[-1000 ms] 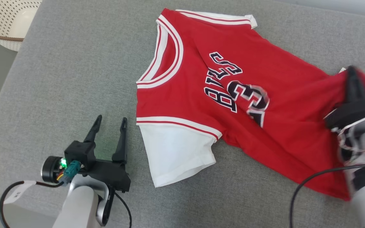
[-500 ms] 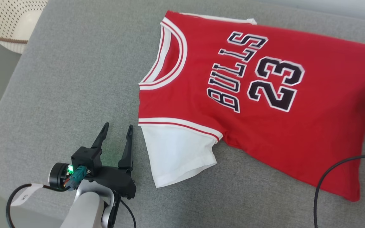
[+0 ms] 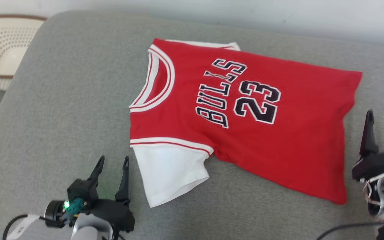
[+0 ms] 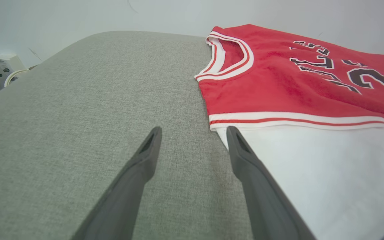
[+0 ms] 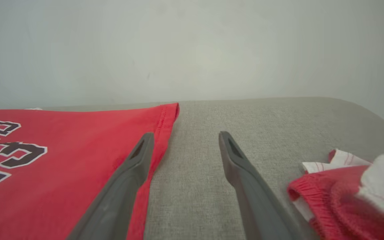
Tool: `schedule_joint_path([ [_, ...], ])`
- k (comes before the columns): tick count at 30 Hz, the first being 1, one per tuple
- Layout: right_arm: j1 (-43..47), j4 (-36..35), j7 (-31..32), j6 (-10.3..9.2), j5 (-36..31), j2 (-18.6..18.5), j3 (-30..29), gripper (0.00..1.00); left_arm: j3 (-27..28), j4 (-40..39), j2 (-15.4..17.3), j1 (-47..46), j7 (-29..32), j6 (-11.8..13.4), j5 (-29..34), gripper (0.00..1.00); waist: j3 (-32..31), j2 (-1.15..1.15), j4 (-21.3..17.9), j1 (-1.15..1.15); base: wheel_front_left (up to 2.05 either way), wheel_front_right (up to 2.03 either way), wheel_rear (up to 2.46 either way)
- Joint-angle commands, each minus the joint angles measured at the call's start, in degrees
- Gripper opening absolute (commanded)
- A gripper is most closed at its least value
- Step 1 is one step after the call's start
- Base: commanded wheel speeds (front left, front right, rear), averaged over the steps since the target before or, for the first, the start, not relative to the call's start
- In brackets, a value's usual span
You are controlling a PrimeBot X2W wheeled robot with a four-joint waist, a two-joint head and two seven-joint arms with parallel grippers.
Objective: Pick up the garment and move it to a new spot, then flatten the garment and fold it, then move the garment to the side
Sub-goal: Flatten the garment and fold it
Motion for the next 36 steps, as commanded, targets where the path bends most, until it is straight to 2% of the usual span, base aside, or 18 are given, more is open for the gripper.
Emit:
schedule_joint_path([
  [1, 2.70, -1.94, -0.02, 0.00, 1.06, 1.03, 0.44, 1.00, 0.72, -0.05, 0.07, 1.88, -0.21, 0.10, 0.62, 1.00, -3.31, 0.00, -3.34, 0.00, 0.00, 0.00, 0.00],
  [8, 10.66, -8.46, -0.02, 0.00, 2.81, 4.70, 3.29, 1.00, 2.66, -1.00, 0.04, 5.74, -0.21, 0.27, 1.08, 1.00, -5.91, 0.00, -6.50, 0.00, 0.00, 0.00, 0.00],
  [19, 19.85, -13.51, -0.02, 0.00, 5.62, 8.48, 9.50, 1.00, 3.86, -1.90, 0.06, 11.38, -0.21, 0.36, 1.00, 1.00, -9.97, 0.00, -9.84, 0.00, 0.00, 0.00, 0.00],
  [29, 24.43, -15.58, -0.01, 0.00, 4.56, 9.78, 11.66, 1.00, 3.49, -2.17, 0.05, 13.91, -0.21, 0.11, -0.08, 1.00, -11.22, 0.00, -11.58, 0.00, 0.00, 0.00, 0.00],
  [36, 23.30, -15.80, -0.01, 0.00, 4.69, 9.60, 12.85, 1.00, 1.62, 2.68, 0.05, 13.75, -0.21, 0.45, -2.29, 1.00, -9.83, 0.00, -12.90, 0.00, 0.00, 0.00, 0.00],
])
